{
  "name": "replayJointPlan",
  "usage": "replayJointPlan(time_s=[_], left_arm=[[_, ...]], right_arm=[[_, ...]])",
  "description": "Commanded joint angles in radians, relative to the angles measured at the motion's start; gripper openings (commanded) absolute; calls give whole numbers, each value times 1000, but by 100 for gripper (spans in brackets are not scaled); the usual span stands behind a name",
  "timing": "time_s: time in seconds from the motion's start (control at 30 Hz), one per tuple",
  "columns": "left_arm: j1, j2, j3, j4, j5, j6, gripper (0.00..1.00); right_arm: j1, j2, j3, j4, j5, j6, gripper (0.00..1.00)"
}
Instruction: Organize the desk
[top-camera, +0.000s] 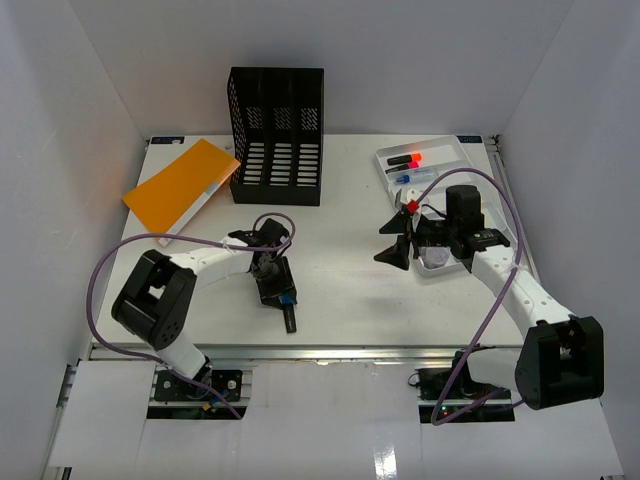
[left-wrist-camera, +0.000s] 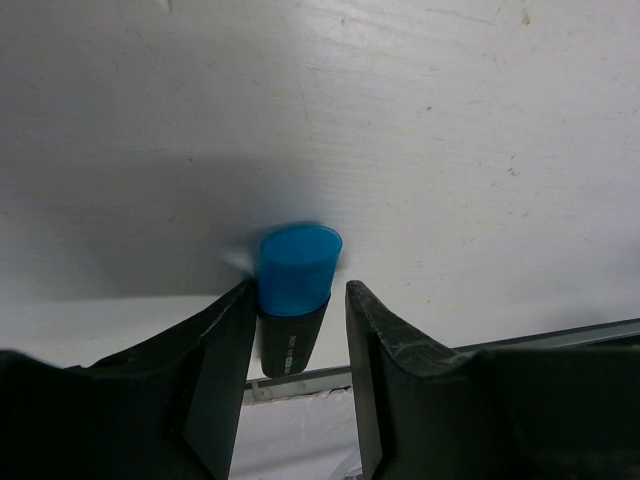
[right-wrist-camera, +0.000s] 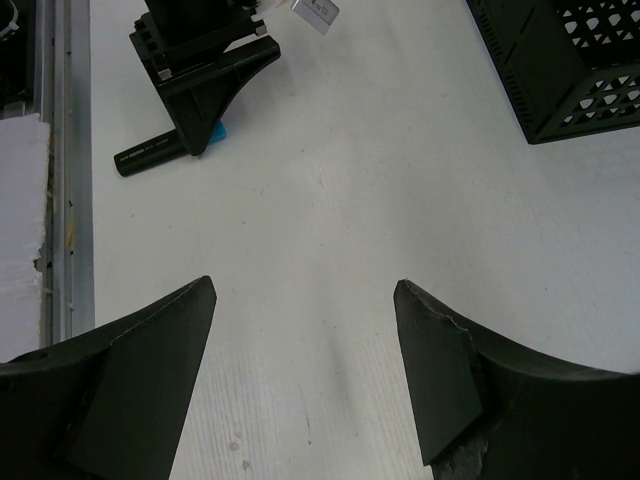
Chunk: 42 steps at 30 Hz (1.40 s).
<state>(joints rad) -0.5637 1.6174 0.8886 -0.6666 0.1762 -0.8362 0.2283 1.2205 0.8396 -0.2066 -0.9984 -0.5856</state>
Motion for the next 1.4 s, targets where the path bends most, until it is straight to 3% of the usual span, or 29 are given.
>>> replayJointPlan(time_s=[0.0, 0.57, 0.77, 1.0, 1.1, 1.13, 1.23, 1.3, 1.37], left_arm=[[-9, 87, -25, -54, -218, 91, 54], [-132, 228, 47, -137, -422, 86, 51], [-153, 228, 56, -131, -418, 66, 37], [-164, 79, 44, -46, -263, 26, 19], [-170, 18, 17, 14, -162, 17, 16], [-171, -29, 1, 68, -83, 6, 13], [-171, -95, -11, 195, 32, 7, 7], [-171, -91, 1, 232, 95, 19, 6], [-171, -45, 39, 245, 167, 51, 4]], right_arm=[[-6, -21, 1, 12, -26, -19, 79], [-6, -36, 1, 3, -34, -25, 79], [-4, -44, -5, -5, -45, -40, 79], [13, -40, -21, -75, -143, -135, 84], [31, -40, -27, -135, -220, -291, 88], [53, -44, -30, -249, -264, -498, 91], [112, -56, -60, -523, -295, -917, 98], [146, -56, -82, -619, -271, -1208, 98], [189, -58, -98, -641, -232, -1294, 95]])
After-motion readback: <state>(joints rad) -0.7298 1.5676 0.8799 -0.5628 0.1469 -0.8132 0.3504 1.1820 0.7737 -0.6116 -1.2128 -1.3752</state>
